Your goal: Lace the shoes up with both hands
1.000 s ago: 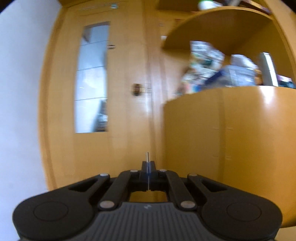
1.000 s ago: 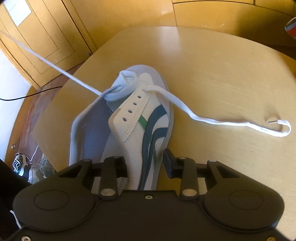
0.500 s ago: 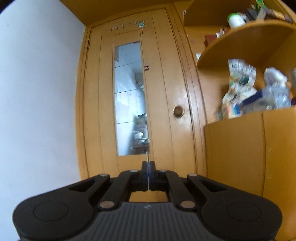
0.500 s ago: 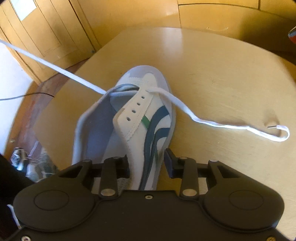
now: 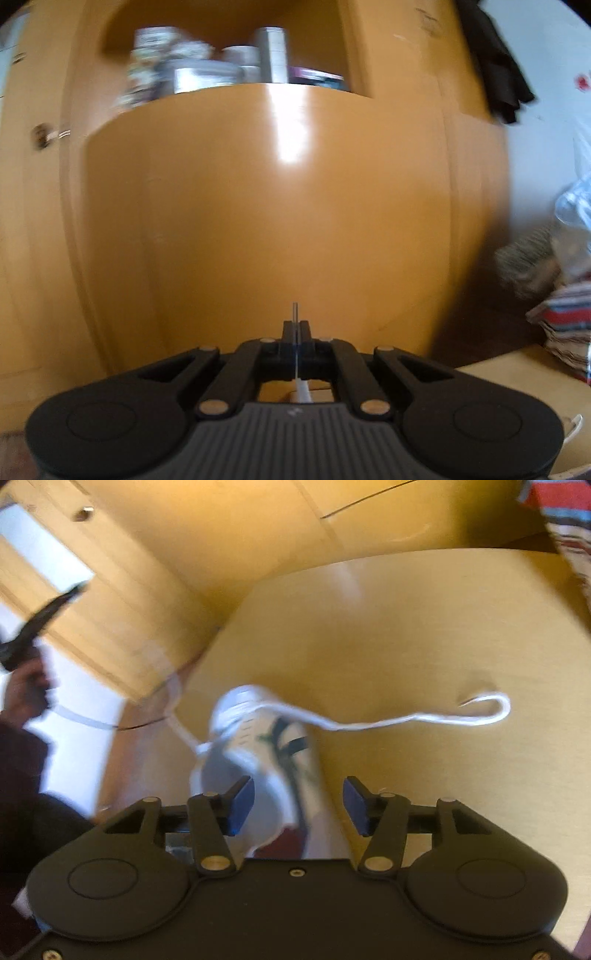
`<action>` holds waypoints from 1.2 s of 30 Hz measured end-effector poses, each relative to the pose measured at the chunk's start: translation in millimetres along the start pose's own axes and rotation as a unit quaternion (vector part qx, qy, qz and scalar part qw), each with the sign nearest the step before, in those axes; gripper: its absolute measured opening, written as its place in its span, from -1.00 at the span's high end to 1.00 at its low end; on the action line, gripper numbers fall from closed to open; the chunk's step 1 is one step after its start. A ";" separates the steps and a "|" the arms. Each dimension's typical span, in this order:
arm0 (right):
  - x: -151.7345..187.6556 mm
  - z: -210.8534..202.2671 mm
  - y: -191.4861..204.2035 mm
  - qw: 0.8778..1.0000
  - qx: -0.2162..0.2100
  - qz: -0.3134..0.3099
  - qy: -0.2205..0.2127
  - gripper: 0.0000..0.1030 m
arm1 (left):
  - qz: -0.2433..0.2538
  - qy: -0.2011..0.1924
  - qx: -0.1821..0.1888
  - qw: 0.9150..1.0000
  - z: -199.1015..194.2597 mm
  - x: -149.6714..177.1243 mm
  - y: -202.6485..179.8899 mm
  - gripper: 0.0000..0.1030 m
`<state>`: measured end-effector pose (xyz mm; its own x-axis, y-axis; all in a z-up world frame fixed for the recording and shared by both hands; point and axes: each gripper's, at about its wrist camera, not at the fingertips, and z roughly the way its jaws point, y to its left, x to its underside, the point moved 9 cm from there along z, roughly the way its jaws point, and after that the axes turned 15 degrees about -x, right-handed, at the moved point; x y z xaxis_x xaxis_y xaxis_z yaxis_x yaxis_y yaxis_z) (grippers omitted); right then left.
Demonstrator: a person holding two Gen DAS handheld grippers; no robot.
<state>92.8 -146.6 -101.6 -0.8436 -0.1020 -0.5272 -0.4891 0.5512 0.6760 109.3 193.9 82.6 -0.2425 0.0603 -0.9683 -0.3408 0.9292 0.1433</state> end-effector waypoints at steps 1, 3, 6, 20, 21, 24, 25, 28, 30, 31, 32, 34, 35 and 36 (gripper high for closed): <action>-3.6 -7.8 -0.7 1.000 0.004 -0.005 -0.009 -0.07 | 0.001 -0.001 0.010 1.000 1.7 -0.1 -9.0 0.99; -20.2 -30.1 -15.6 0.996 0.073 -0.041 -0.041 -0.07 | 0.000 0.001 0.030 1.000 4.2 -1.1 -26.2 0.99; -36.1 -39.1 -46.1 0.970 0.214 -0.100 -0.062 -0.07 | -0.002 0.010 0.047 0.999 12.2 2.7 -41.7 0.99; -37.9 14.2 -118.5 0.955 0.271 -0.123 -0.003 0.76 | 0.014 0.041 0.084 0.996 24.0 23.8 -69.0 0.99; -40.1 13.0 -120.9 0.958 0.265 -0.113 -0.013 0.97 | 0.014 0.041 0.084 0.996 24.0 24.1 -68.4 0.99; -45.3 -0.6 -128.6 0.956 0.277 -0.085 -0.039 0.98 | 0.010 0.042 0.079 0.996 25.0 24.0 -63.1 0.99; -45.4 -5.6 -129.2 0.956 0.279 -0.082 -0.049 0.98 | 0.006 0.040 0.074 0.996 25.6 23.0 -59.5 0.99; -56.1 -36.4 -121.2 0.945 0.296 -0.084 -0.106 0.98 | -0.004 0.037 0.066 0.997 28.4 20.1 -50.6 0.99; -67.3 -69.3 -108.4 0.931 0.315 -0.092 -0.158 0.99 | -0.011 0.035 0.059 0.998 29.1 18.1 -43.1 0.99; -69.5 -81.2 -103.2 0.926 0.320 -0.094 -0.175 0.99 | -0.014 0.034 0.055 0.998 29.5 17.0 -39.9 0.99; -71.7 -93.8 -97.6 0.921 0.324 -0.097 -0.193 0.99 | -0.016 0.033 0.053 0.998 29.8 16.3 -37.2 0.99; -74.5 -113.4 -87.9 0.910 0.338 -0.106 -0.217 0.99 | -0.019 0.033 0.052 0.998 30.4 15.6 -34.9 0.99; -75.1 -125.4 -83.9 0.901 0.354 -0.112 -0.227 0.99 | -0.021 0.033 0.051 0.998 30.5 15.1 -33.5 0.99; -74.7 -134.7 -81.9 0.895 0.360 -0.111 -0.239 0.99 | -0.022 0.032 0.049 0.998 30.2 14.4 -32.0 0.99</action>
<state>166.0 -295.6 -48.3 -0.4679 -0.0040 -0.8838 -0.2178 0.9697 0.1110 144.1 176.1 57.9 -0.2873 -0.0024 -0.9578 -0.2634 0.9616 0.0766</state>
